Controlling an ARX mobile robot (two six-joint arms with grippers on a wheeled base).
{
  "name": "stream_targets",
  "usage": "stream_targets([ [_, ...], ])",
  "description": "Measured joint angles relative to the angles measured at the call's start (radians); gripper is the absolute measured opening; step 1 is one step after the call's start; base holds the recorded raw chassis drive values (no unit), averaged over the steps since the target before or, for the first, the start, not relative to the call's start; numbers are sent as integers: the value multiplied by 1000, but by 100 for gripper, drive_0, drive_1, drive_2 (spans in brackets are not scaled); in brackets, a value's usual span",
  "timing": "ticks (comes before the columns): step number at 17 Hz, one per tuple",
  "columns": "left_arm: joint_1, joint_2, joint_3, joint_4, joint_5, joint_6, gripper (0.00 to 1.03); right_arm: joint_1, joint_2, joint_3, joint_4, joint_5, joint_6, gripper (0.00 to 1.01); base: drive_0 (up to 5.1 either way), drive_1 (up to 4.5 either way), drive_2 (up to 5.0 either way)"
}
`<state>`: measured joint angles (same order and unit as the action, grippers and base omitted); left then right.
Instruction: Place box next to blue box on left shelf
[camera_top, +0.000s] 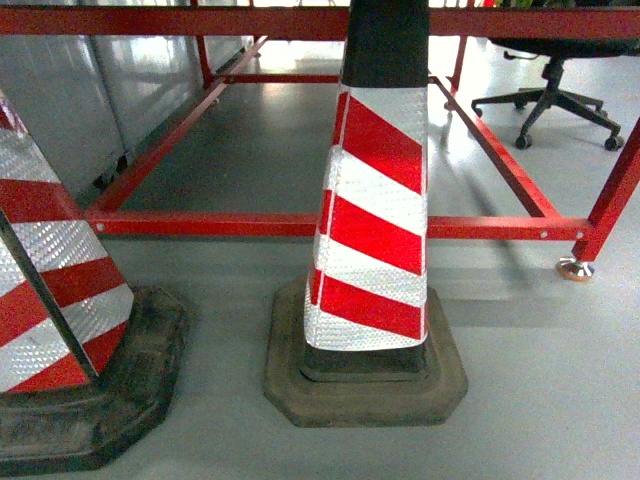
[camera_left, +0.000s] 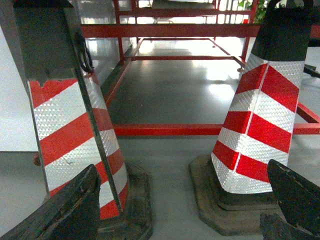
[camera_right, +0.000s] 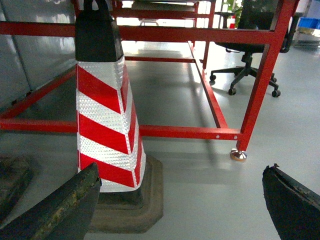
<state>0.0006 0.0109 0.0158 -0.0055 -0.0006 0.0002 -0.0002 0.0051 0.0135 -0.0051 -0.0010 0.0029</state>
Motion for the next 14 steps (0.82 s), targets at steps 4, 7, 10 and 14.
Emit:
stream_targets([
  [4,0,0,0,0,0,0,98,0,0,0,0,0,0,98,0,0,0],
  [7,0,0,0,0,0,0,98,0,0,0,0,0,0,98,0,0,0],
  [10,0,0,0,0,-2,0,98,0,0,0,-1,0,0,98,0,0,0],
  [14,0,0,0,-1,2,1,98,0,0,0,0,2,-1,98,0,0,0],
])
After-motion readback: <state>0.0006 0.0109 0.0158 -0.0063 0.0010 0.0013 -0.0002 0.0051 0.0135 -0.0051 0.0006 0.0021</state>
